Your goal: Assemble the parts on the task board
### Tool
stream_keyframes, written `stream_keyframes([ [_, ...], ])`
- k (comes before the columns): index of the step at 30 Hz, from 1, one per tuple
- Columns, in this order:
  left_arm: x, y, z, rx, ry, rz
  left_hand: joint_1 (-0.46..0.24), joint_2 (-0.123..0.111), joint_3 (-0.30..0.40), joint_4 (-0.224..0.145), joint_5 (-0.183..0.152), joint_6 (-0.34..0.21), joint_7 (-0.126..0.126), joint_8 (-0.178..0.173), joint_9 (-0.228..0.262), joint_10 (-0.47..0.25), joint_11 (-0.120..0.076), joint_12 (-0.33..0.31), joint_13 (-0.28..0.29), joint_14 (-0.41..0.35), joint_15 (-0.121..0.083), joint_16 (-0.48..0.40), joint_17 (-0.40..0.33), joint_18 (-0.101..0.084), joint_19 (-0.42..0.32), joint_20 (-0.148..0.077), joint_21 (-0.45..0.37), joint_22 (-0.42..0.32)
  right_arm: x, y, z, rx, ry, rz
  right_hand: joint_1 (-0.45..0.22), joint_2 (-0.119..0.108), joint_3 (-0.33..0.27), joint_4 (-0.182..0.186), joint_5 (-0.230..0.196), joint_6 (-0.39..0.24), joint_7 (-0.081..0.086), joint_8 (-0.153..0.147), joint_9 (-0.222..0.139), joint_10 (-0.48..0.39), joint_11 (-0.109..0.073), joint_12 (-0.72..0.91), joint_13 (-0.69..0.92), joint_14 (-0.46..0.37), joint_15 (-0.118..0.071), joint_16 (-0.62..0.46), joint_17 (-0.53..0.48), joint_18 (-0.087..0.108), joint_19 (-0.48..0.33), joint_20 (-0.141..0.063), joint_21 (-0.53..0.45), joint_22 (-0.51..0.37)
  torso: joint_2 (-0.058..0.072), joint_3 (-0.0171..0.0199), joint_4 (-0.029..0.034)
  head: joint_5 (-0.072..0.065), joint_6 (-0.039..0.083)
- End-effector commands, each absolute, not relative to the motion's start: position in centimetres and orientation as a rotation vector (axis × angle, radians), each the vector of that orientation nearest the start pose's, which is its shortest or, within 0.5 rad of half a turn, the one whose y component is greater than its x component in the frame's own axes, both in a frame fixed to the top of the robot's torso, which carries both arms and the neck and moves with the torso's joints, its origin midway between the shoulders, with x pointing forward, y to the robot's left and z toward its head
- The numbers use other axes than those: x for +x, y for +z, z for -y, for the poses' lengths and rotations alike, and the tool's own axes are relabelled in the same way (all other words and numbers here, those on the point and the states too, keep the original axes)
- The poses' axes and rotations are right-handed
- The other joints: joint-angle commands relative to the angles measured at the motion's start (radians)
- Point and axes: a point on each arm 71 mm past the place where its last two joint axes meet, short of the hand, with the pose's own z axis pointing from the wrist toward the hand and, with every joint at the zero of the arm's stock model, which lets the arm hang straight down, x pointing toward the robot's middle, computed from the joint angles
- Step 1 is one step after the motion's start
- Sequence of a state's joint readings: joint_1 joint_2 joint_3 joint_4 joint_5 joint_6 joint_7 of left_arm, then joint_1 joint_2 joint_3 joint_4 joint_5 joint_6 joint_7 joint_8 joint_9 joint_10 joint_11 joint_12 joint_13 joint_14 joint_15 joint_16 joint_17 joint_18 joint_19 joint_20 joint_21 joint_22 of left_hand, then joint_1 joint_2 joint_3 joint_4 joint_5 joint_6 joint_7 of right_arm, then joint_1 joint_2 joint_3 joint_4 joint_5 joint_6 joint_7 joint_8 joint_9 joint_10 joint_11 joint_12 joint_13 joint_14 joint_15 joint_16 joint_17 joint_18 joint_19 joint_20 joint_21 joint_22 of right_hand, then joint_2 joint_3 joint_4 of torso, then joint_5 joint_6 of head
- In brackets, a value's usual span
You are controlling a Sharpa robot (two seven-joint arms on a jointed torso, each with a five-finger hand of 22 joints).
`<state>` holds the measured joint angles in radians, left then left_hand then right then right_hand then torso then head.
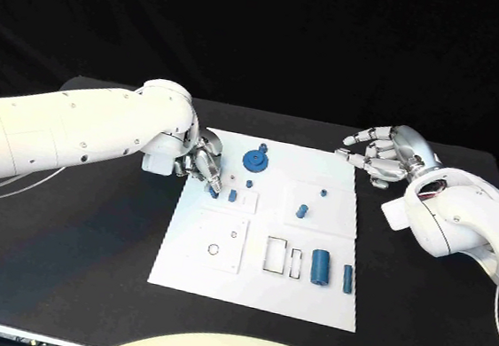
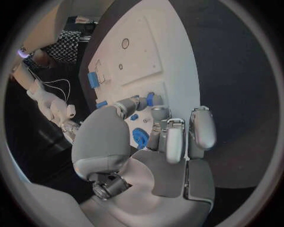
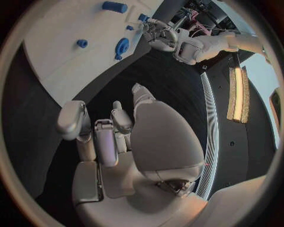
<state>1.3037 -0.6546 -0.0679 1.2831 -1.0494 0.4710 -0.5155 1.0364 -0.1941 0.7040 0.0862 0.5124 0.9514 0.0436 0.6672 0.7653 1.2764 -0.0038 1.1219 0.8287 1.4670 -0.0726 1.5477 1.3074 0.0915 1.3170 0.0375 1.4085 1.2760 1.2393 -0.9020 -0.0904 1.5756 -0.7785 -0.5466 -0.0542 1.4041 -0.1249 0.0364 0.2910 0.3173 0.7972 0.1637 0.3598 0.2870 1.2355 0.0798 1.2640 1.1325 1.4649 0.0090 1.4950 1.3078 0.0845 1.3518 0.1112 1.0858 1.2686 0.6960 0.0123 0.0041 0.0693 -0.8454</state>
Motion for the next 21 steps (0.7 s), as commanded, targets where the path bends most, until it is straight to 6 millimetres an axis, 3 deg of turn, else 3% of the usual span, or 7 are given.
stream_keyframes([
  [1, 51.65, -21.62, -18.79, 0.019, -0.318, -2.538, -0.005, 0.009, 0.095, -0.104, -0.003, 0.0, -0.007, 0.005, 0.002, 0.032, -0.029, 0.002, 0.0, 0.093, -0.008, 0.003, 0.224, -0.016, 0.006, 0.0, -0.006, -0.002, 48.22, -17.91, 23.08, 0.57, 0.878, -1.617, -0.005, 0.0, 0.006, -0.001, 0.004, 0.008, -0.001, 0.001, -0.001, -0.004, -0.001, -0.002, -0.001, 0.064, -0.006, -0.006, 0.084, 0.018, -0.006, -0.003, -0.007, -0.002, 0.0, -0.0005, 0.0004, 0.0, 0.0],
  [21, 51.62, -21.71, -19.07, 0.03, -0.304, -2.556, -0.013, 0.004, 0.016, -0.051, -0.018, 0.006, -0.013, -0.005, 0.003, 0.032, -0.033, -0.005, -0.001, 0.093, -0.011, 0.003, 0.224, -0.016, 0.006, -0.002, -0.015, -0.009, 48.28, -17.94, 23.1, 0.57, 0.876, -1.618, -0.004, -0.001, 0.007, -0.001, 0.004, 0.008, -0.001, 0.001, -0.001, -0.003, -0.001, -0.001, 0.001, 0.064, -0.006, -0.006, 0.084, 0.018, -0.005, -0.003, -0.005, -0.001, 0.0, 0.0001, 0.0001, 0.001, -0.003],
])
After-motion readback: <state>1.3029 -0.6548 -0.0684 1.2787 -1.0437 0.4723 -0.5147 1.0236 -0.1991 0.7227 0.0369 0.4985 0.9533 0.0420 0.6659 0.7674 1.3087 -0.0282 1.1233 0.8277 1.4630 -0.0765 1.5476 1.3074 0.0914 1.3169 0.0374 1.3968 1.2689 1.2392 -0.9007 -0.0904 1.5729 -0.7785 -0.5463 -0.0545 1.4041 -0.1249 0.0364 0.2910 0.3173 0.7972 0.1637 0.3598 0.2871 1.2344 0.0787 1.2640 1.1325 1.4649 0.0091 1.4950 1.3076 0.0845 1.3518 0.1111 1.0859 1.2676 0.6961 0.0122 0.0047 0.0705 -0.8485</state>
